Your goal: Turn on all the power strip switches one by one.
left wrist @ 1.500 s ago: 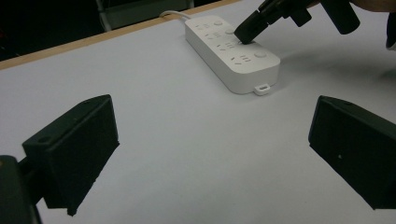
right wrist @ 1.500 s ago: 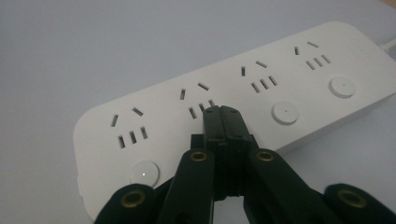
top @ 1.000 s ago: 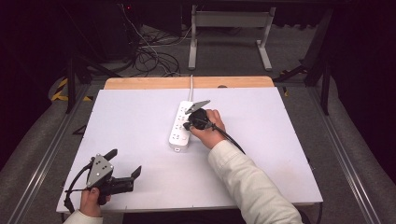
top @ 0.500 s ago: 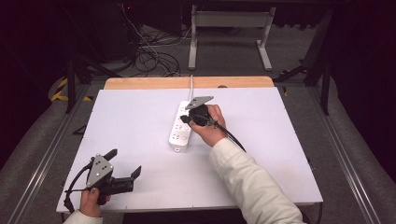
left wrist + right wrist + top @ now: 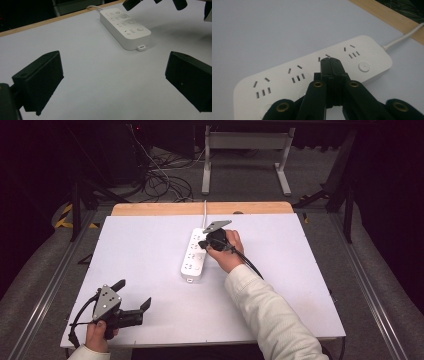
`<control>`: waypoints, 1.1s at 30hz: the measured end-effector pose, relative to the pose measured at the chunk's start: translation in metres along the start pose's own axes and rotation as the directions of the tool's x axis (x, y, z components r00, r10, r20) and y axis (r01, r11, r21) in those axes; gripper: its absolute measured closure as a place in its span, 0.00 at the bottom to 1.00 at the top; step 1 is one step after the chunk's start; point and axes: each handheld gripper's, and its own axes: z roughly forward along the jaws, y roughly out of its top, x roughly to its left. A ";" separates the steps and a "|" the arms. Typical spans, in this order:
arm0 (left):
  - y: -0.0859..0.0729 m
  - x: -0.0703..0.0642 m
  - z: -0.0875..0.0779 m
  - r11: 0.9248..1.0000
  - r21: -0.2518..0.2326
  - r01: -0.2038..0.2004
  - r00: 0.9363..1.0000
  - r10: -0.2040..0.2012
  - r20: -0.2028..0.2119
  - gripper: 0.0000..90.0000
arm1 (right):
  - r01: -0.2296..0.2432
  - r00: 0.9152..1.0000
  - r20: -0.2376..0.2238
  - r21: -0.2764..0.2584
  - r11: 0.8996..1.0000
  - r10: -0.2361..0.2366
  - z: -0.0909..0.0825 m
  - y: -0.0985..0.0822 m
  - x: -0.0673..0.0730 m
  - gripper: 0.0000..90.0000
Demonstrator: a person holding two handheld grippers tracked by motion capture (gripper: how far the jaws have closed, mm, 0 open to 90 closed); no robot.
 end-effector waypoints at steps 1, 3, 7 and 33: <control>0.000 0.000 0.000 1.000 0.001 0.002 1.000 -0.002 0.001 0.02 | 0.000 1.000 0.000 0.000 1.000 0.000 0.000 0.000 0.000 1.00; 0.000 0.000 0.000 1.000 0.001 0.002 1.000 -0.002 0.000 0.02 | -0.007 1.000 0.005 0.004 1.000 0.007 0.002 -0.001 -0.002 1.00; 0.000 0.001 0.000 1.000 0.000 0.004 1.000 -0.004 0.000 0.02 | -0.015 1.000 0.018 0.007 1.000 0.015 0.008 -0.004 -0.006 1.00; 0.000 0.000 0.000 1.000 0.000 -0.002 1.000 0.002 0.003 0.02 | -0.029 0.999 0.030 0.029 0.999 0.028 0.018 -0.007 -0.006 1.00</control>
